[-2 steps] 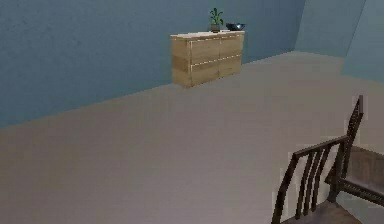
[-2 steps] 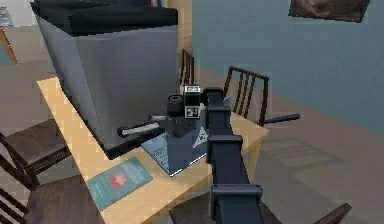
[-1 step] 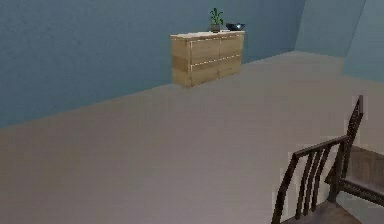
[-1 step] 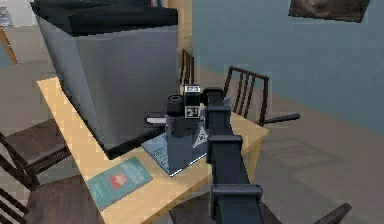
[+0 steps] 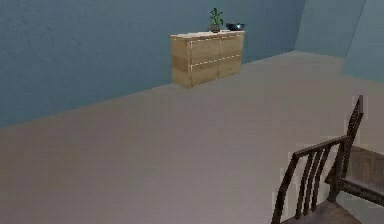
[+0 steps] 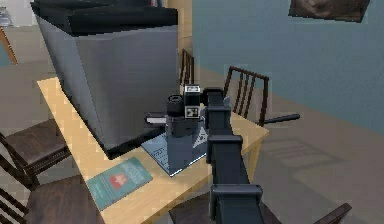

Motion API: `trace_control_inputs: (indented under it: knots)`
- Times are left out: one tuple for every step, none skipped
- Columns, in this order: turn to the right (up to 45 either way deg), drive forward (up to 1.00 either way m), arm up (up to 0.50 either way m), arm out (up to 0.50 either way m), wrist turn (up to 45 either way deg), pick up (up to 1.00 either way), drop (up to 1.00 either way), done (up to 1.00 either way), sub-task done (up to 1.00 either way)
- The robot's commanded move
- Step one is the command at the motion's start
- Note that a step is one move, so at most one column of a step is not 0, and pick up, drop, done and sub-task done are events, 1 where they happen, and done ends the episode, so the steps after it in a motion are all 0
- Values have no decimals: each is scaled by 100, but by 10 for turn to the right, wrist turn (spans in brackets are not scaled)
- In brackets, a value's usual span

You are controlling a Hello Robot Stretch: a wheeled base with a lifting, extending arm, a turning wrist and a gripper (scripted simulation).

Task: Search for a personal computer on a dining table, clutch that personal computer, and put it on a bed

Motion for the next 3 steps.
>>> trace_control_inputs:
  knots:
    - [0,0,6,0,0,0,0,0,0]
    - [0,0,0,0,-450,0,0,0,0]
    - [0,0,0,0,-450,0,0,0,0]
